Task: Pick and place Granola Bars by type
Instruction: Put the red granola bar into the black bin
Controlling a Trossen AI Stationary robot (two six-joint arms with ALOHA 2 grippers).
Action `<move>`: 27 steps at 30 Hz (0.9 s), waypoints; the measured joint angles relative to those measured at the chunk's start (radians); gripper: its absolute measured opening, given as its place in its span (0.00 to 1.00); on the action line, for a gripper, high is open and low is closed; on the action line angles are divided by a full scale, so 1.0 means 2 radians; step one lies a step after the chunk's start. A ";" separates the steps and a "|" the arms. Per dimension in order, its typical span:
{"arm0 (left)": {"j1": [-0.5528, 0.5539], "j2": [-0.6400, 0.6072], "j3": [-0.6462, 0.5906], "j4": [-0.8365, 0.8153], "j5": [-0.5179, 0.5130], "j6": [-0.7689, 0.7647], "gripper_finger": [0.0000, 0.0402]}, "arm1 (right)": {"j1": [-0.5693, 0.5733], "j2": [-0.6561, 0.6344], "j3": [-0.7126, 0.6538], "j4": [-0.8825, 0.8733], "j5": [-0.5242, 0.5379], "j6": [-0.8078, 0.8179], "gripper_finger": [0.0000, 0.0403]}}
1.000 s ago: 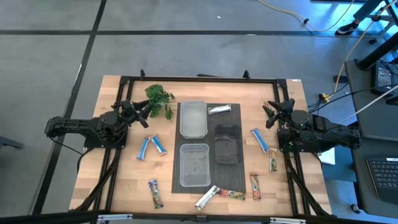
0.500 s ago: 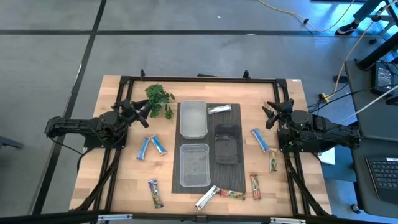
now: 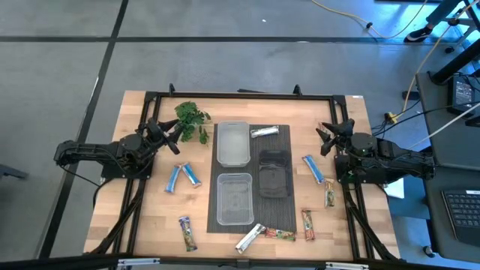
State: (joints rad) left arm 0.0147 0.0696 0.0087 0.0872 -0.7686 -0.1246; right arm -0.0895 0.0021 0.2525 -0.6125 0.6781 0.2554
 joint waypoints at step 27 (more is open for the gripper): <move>0.000 0.000 0.000 0.000 0.000 -0.001 0.44 | 0.000 0.000 0.000 0.070 0.040 0.054 0.46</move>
State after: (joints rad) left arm 0.0149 0.0696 0.0087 0.0872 -0.7685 -0.1261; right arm -0.0896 0.0029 0.2523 -0.4730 0.7578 0.3630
